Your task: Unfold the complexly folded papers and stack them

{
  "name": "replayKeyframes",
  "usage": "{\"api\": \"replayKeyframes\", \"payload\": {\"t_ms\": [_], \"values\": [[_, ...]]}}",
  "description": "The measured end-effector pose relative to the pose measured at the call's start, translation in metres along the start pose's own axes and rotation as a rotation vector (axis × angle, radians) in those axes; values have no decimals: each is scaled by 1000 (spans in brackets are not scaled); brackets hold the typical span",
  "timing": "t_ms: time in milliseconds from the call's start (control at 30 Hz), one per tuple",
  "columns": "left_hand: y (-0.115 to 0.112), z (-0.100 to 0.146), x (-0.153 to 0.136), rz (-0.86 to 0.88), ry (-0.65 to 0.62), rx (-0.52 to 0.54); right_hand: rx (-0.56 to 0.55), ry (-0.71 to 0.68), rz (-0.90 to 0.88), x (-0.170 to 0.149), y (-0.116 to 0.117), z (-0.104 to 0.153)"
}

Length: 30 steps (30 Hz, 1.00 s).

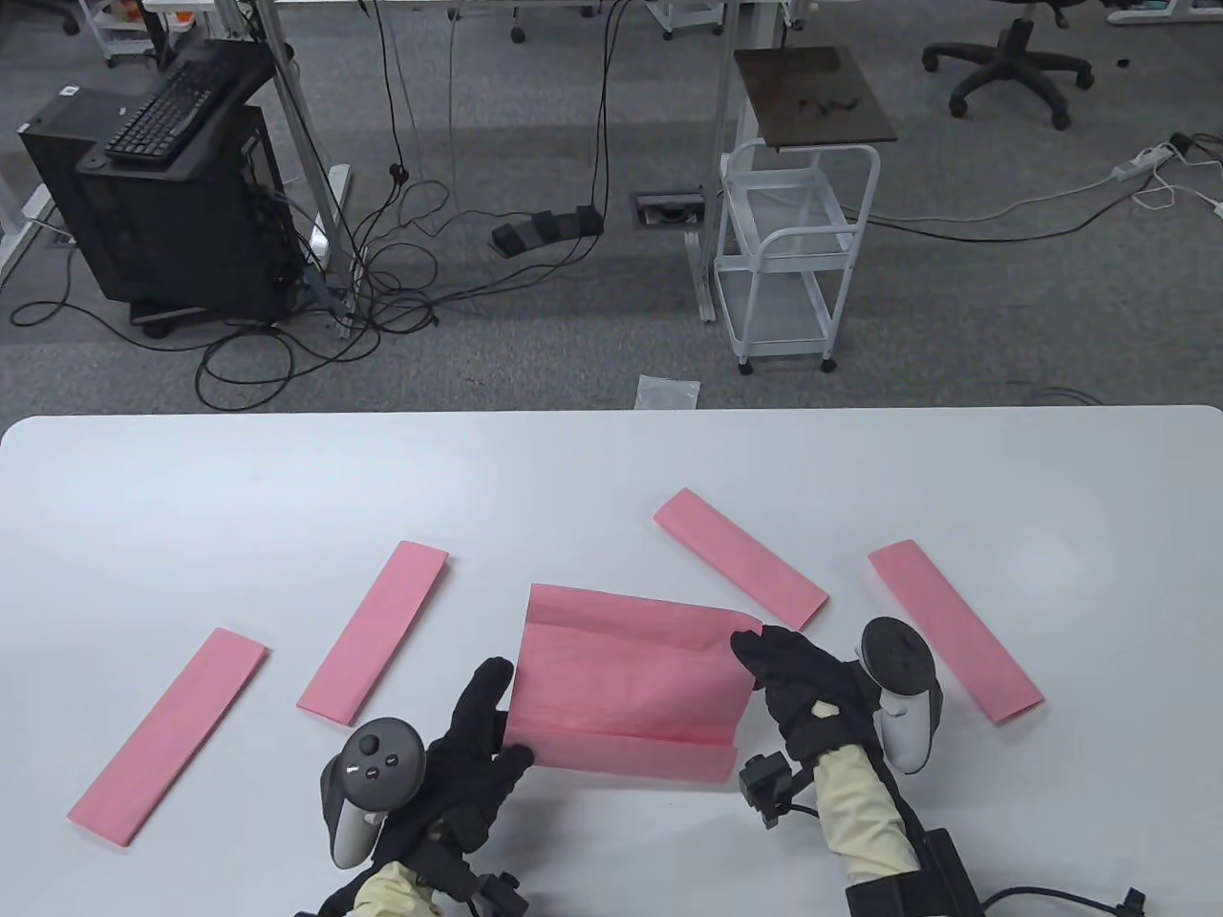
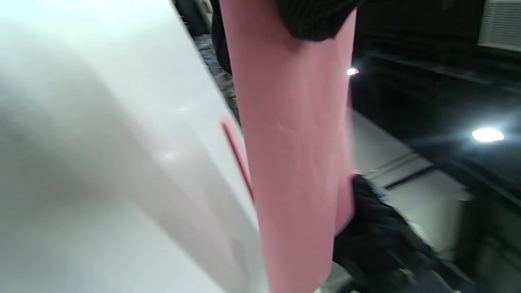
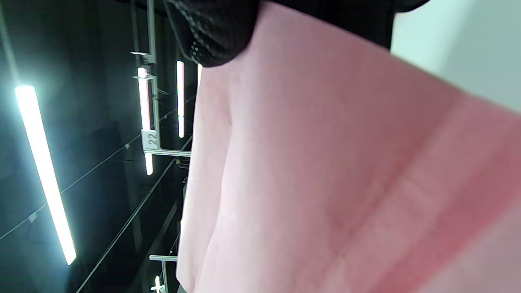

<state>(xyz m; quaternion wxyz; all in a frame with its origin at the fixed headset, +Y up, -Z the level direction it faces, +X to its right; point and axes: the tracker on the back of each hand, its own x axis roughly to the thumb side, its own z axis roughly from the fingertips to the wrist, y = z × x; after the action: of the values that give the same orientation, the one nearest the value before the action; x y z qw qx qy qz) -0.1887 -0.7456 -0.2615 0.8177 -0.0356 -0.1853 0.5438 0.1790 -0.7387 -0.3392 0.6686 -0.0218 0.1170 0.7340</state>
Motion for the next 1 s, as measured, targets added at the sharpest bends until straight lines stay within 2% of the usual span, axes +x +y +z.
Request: {"api": "replayKeyframes", "payload": {"t_ms": [67, 100, 267, 467, 667, 733, 867, 1000], "values": [[2, 0, 4, -16, -22, 16, 6, 37, -12, -1, 1, -4], [4, -1, 7, -67, -58, 21, 12, 52, -3, -1, 1, -7], [13, 0, 15, -315, -64, 51, 32, 54, 70, 5, 4, -12], [16, 1, 12, -184, -59, 54, 47, 47, 90, 14, 8, -17], [18, 1, 11, -215, -64, 28, 70, 58, 88, 13, 10, -21], [17, 2, 11, -217, -49, 1, 65, 59, 83, 12, 9, -21], [12, 1, 14, -300, 41, -249, 8, 40, 82, 16, 7, -21], [9, 0, 6, -346, 118, -381, -43, 17, 60, 24, 0, -21]]}}
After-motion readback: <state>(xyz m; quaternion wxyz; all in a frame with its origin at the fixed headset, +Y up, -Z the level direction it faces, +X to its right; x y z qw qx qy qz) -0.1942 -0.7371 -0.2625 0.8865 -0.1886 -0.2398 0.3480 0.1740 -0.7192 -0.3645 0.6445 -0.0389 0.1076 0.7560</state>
